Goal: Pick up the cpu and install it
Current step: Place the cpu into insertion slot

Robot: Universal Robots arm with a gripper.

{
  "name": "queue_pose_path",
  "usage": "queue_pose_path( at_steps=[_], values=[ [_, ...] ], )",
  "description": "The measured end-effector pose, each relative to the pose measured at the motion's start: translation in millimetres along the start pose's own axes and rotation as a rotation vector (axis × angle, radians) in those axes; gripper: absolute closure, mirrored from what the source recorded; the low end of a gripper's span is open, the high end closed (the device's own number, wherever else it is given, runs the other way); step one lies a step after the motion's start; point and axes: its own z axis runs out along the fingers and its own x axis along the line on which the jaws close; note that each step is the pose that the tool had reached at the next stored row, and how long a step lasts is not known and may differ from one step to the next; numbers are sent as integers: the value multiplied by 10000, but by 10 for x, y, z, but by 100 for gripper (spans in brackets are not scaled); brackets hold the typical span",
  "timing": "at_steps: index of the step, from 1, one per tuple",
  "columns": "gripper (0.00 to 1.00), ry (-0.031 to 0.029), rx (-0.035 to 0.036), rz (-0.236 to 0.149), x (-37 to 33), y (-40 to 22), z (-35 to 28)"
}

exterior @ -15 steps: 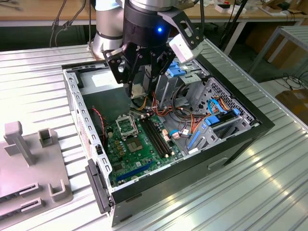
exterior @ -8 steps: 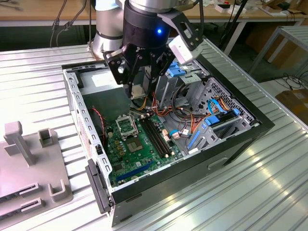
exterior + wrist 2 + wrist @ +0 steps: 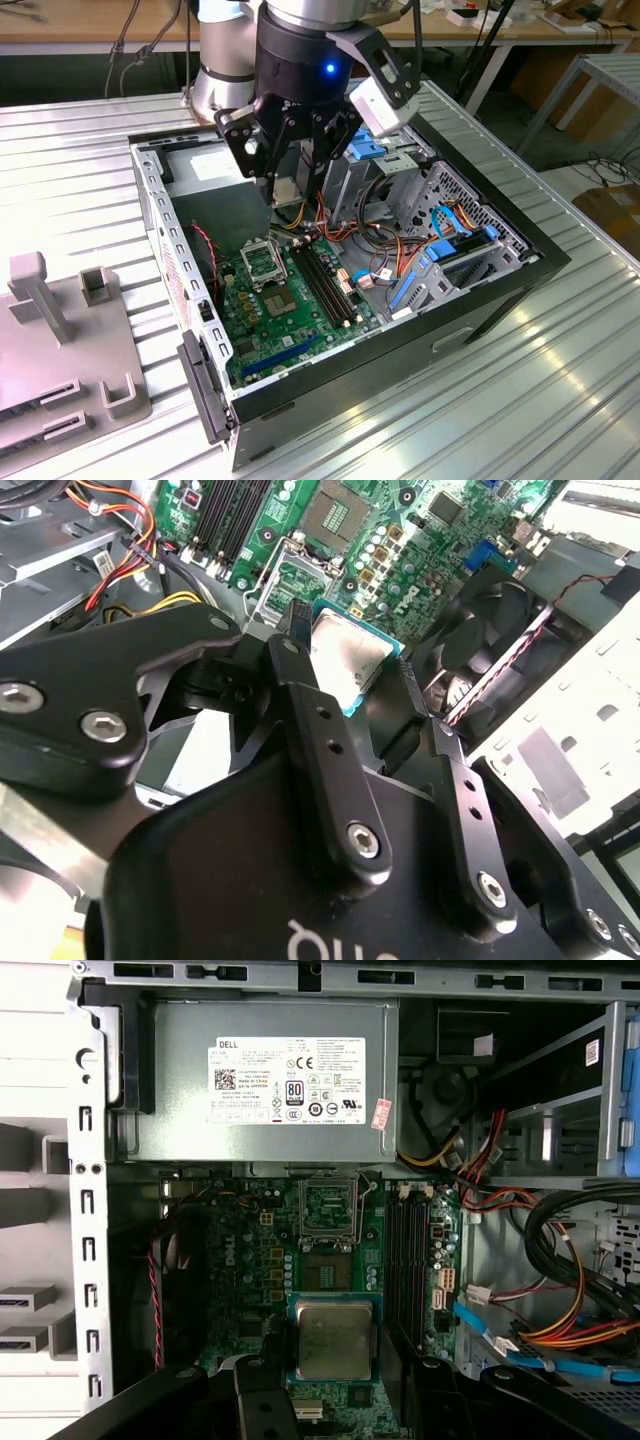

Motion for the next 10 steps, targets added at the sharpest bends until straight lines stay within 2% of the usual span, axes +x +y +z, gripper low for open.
queue_pose_path(
  at_steps=[10],
  values=[
    [53,0,0,0,1,1,35]
  ],
)
